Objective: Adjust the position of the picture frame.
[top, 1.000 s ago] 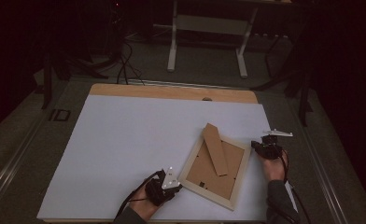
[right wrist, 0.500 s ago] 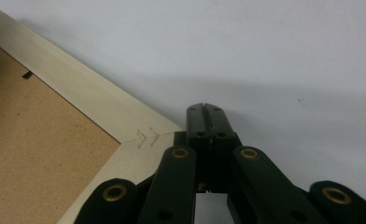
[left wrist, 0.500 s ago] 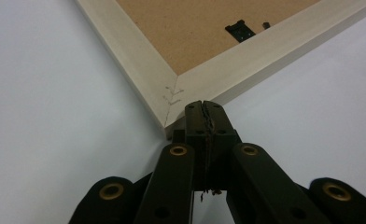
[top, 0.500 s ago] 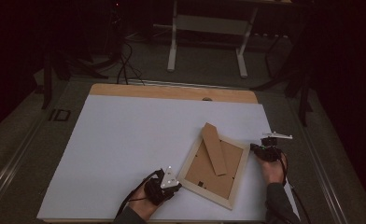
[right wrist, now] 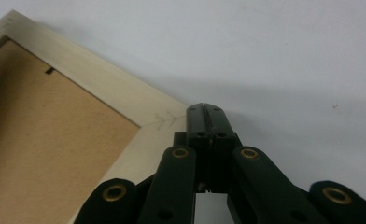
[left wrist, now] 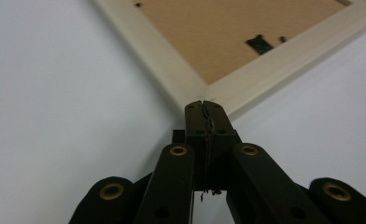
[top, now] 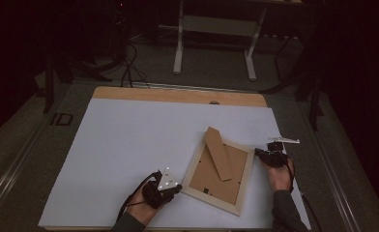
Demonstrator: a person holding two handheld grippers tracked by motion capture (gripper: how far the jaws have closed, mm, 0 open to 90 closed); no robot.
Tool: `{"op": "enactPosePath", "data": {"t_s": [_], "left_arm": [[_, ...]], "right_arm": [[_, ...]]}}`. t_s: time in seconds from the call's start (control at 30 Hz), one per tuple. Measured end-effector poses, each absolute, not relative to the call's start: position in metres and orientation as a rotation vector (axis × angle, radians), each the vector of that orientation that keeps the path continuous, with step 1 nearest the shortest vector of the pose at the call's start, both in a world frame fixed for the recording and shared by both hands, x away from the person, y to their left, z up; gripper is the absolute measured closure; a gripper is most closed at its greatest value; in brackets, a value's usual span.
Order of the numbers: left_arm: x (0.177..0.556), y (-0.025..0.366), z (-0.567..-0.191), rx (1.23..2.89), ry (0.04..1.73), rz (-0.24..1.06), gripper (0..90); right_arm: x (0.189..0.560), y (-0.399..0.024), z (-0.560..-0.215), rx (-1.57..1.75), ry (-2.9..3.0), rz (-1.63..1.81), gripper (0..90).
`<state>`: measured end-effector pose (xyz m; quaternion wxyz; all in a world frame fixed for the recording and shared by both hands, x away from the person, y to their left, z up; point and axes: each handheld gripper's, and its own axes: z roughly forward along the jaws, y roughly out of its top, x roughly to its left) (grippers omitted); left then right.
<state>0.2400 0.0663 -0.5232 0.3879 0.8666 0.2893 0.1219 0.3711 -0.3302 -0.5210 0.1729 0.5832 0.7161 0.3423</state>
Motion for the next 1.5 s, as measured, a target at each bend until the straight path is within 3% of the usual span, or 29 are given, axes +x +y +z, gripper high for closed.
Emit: {"op": "enactPosePath", "data": {"t_s": [0.63, 1.27, 1.5], "left_arm": [[0.239, 0.066, -0.529, 2.261, 0.741, 0.290, 90.0], [0.222, 0.062, -0.526, 2.282, 0.627, 0.216, 90.0], [0.218, 0.052, -0.532, 2.341, 0.584, 0.249, 90.0]], "right_arm": [[0.340, -0.327, -0.525, 1.717, 2.118, 0.974, 90.0], [0.327, -0.314, -0.527, 1.688, 2.210, 1.054, 90.0], [0.328, -0.314, -0.526, 1.688, 2.221, 1.051, 90.0]]}}
